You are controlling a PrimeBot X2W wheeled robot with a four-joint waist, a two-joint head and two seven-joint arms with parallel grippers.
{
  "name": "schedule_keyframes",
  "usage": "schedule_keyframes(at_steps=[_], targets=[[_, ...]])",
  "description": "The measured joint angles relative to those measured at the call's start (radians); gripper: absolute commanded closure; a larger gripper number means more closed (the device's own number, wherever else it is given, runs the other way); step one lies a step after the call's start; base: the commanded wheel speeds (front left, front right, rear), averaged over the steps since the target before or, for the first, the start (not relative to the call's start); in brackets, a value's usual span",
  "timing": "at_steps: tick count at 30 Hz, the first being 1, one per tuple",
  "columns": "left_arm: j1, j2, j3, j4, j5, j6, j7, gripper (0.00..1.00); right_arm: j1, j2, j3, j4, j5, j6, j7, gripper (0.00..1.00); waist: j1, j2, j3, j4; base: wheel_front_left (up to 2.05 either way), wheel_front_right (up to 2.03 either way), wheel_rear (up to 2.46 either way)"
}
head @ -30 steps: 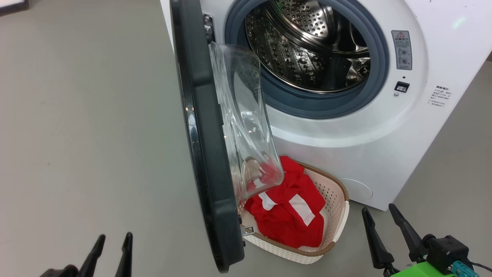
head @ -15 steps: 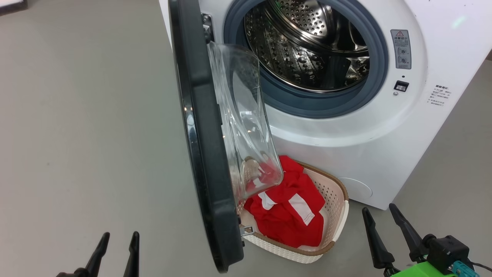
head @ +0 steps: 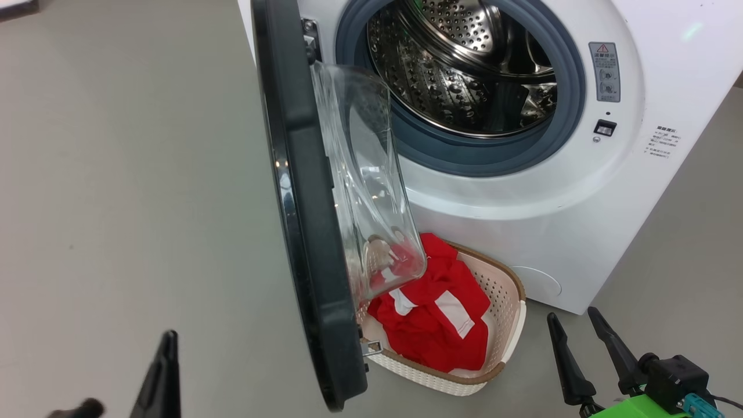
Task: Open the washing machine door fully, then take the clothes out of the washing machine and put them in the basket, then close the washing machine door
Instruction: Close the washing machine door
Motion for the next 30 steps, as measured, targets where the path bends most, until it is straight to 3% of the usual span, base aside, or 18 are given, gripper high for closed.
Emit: schedule_keyframes(at_steps=[2,6,8,10,12,13,17,21,30], targets=[[-0.002,-0.01,0.022,-0.024,-0.131,0.0,0.0,1.0,0.0,0.0,0.0,0.0,0.0,0.0,0.0,0.0,0.0,0.0,0.001,-0.001,0.0,0.0,0.0],[-0.01,-0.025,0.049,-0.056,-0.526,0.0,-0.002,1.0,0.0,0.0,0.001,0.0,0.0,0.0,0.0,0.0,0.0,0.0,0.0,-0.008,0.0,0.0,0.0],[-0.011,-0.019,0.013,-0.072,-0.73,0.0,-0.005,1.0,0.0,0.0,0.001,0.0,0.0,0.0,0.0,0.0,0.0,0.0,0.001,-0.013,0.0,0.0,0.0],[-0.011,-0.016,-0.004,-0.122,-0.964,0.0,0.054,1.0,-0.001,0.0,0.0,0.0,0.0,0.0,0.0,0.0,0.0,0.0,0.004,-0.016,0.0,0.0,0.0],[-0.011,0.002,0.014,-0.153,-1.122,0.0,0.155,1.0,-0.001,0.001,0.0,0.0,0.0,0.0,0.0,0.0,0.0,0.0,0.006,-0.019,0.0,0.0,0.0],[-0.011,0.002,0.014,-0.153,-1.122,0.0,0.155,1.0,-0.001,0.001,0.0,0.0,0.0,0.0,0.0,0.0,0.0,0.0,0.006,-0.019,0.0,0.0,0.0],[-0.007,0.021,0.052,-0.184,-1.274,0.0,0.418,1.0,-0.001,0.001,0.0,-0.001,0.0,0.0,0.0,0.0,0.0,0.0,0.009,-0.025,0.0,0.0,0.0],[0.015,0.032,0.053,-0.207,-1.265,0.0,0.642,1.0,-0.001,0.001,0.0,-0.001,0.0,0.0,0.0,0.0,0.0,0.0,0.011,-0.03,0.0,0.0,0.0],[0.042,0.008,0.059,-0.214,-1.182,0.0,0.841,1.0,-0.001,0.001,0.001,0.0,0.0,0.0,0.0,0.0,0.0,0.0,0.014,-0.039,0.0,0.0,0.0]])
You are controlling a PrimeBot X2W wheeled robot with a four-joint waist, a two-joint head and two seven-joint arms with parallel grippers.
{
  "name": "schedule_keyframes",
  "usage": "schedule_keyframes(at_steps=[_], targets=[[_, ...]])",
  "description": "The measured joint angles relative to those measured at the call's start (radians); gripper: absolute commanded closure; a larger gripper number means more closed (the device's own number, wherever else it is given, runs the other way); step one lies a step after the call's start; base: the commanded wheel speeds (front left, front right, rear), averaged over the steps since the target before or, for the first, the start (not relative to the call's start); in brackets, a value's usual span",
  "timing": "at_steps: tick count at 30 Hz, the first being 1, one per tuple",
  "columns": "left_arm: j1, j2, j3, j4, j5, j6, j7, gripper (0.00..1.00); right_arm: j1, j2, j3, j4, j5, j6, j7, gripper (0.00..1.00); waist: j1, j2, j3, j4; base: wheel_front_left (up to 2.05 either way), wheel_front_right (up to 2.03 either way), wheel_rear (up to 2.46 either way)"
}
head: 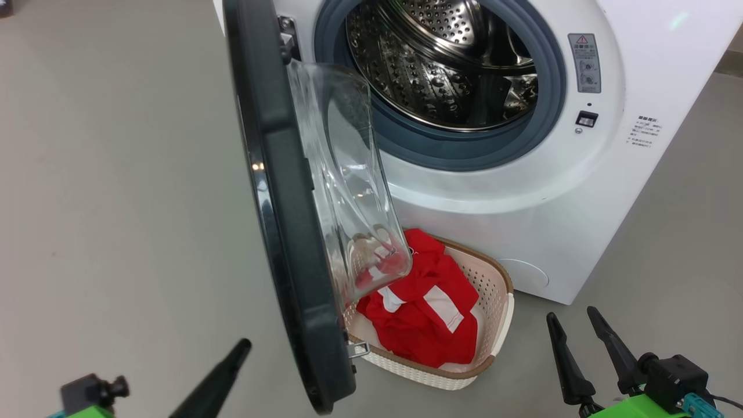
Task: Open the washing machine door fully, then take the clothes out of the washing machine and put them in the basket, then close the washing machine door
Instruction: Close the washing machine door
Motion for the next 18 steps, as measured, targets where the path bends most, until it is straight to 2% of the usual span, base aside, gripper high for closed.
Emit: schedule_keyframes(at_steps=[7,10,18], targets=[[-0.002,-0.022,-0.034,0.007,0.069,0.0,0.022,1.0,-0.003,0.0,0.002,0.0,0.0,0.0,0.0,0.0,0.0,0.0,0.009,-0.015,0.0,0.0,0.0],[-0.008,-0.026,-0.059,0.018,0.106,0.0,0.005,1.0,-0.003,0.0,0.003,0.0,0.0,0.0,0.0,0.0,0.0,0.0,0.016,-0.027,0.0,0.0,0.0],[-0.07,-0.034,-0.123,0.023,0.123,0.0,-0.037,1.0,-0.032,0.0,-0.002,-0.005,0.0,0.0,0.0,0.0,0.0,0.0001,0.043,-0.069,0.0,0.0,0.0]])
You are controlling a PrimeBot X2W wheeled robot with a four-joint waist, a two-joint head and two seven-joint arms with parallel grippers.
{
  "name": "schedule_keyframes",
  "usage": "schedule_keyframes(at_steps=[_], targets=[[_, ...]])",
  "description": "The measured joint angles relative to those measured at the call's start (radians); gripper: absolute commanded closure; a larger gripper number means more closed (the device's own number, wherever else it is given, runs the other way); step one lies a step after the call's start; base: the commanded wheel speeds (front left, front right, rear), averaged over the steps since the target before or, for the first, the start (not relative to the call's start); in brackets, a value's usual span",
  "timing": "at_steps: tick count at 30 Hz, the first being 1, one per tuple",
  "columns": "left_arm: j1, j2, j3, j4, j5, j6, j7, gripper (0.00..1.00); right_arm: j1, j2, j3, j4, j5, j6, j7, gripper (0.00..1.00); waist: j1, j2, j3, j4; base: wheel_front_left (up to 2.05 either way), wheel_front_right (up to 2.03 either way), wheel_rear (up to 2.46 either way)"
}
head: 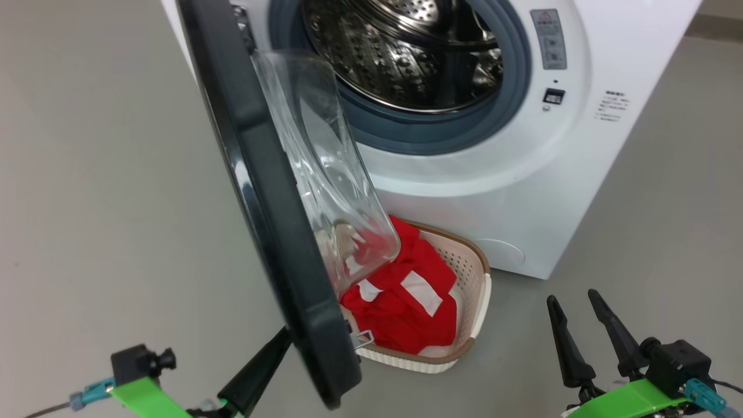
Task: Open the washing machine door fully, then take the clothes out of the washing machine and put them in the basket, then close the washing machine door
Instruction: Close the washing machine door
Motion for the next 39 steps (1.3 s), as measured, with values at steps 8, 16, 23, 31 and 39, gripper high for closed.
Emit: schedule_keyframes(at_steps=[8,16,23,31,39], targets=[[-0.092,-0.002,-0.068,0.014,0.019,0.0,-0.074,1.0,-0.025,0.002,-0.02,-0.004,0.0,0.0,0.0,0.0,0.0,0.0,0.037,-0.058,0.0,0.0,0.0],[-0.239,-0.007,-0.144,0.054,0.037,0.001,-0.163,1.0,-0.079,0.005,-0.032,-0.015,0.0,0.0,0.0,0.0,0.0,0.0,0.094,-0.132,0.0,0.0,0.0],[-0.355,-0.005,-0.182,0.099,0.065,0.001,-0.246,1.0,-0.117,0.006,-0.04,-0.023,0.003,0.0,0.0,0.0,0.0,0.0,0.145,-0.199,0.0,0.0,0.0],[-0.471,0.006,-0.224,0.178,0.088,0.001,-0.367,1.0,-0.141,0.007,-0.038,-0.025,0.022,0.0,0.0,0.0,0.0,0.0,0.191,-0.268,0.0,0.0,0.0],[-0.59,0.035,-0.273,0.268,0.104,0.001,-0.474,1.0,-0.156,0.007,-0.032,-0.03,0.035,0.0,0.0,0.0,0.0,0.0,0.226,-0.324,0.0,0.0,0.0]])
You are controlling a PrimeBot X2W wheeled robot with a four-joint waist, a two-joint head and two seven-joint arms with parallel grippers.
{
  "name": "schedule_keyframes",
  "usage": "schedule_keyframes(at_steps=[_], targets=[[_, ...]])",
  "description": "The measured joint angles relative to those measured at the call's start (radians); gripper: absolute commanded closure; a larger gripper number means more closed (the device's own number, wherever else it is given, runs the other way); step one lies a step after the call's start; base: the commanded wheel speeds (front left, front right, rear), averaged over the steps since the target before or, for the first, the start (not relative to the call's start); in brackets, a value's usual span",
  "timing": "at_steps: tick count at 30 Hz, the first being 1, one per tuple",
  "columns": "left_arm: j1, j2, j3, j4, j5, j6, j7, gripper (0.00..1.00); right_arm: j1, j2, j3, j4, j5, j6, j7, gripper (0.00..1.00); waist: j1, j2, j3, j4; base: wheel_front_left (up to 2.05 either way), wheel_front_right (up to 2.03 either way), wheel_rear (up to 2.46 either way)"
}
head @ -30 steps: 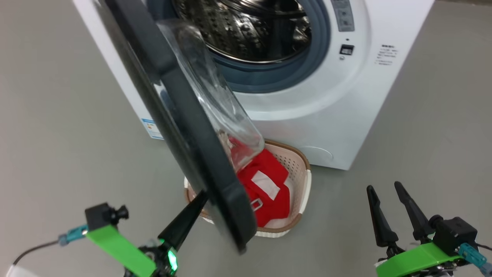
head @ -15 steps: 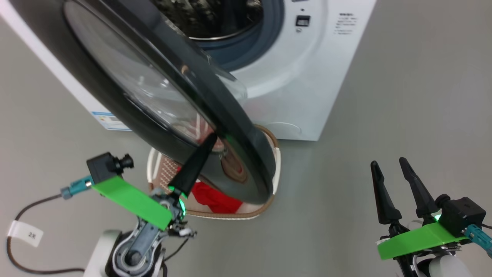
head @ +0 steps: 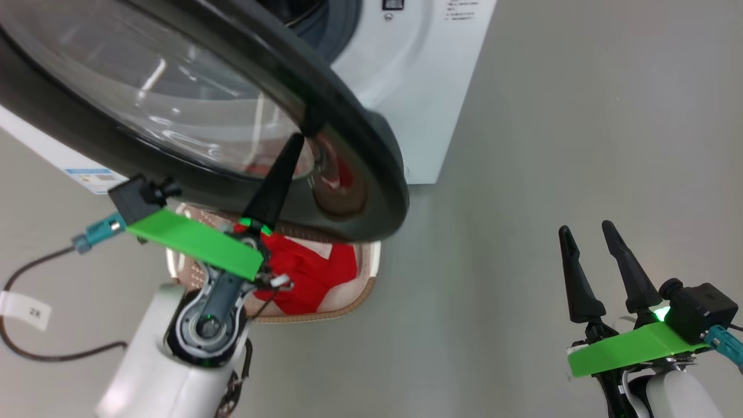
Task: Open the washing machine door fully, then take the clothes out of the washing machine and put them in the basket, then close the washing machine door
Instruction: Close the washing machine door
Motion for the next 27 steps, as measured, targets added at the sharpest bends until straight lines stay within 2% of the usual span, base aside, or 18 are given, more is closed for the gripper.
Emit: schedule_keyframes(at_steps=[14,26,27], targets=[[-0.189,0.064,-0.065,0.125,-0.008,0.0,-0.118,1.0,-0.019,0.0,0.006,-0.003,0.009,0.0,0.0,0.0,0.0,0.0,0.033,-0.067,0.0,0.0,0.0],[-0.265,0.085,-0.12,0.181,-0.026,0.0,-0.181,1.0,-0.02,0.001,0.007,-0.003,0.011,0.0,0.0,0.0,0.0,-0.0001,0.041,-0.083,0.0,0.0,0.0],[-0.265,0.086,-0.126,0.183,-0.026,0.0,-0.181,0.91,-0.02,0.001,0.006,-0.003,0.011,0.0,0.0,0.0,0.0,0.0,0.041,-0.082,0.0,0.0,0.0]])
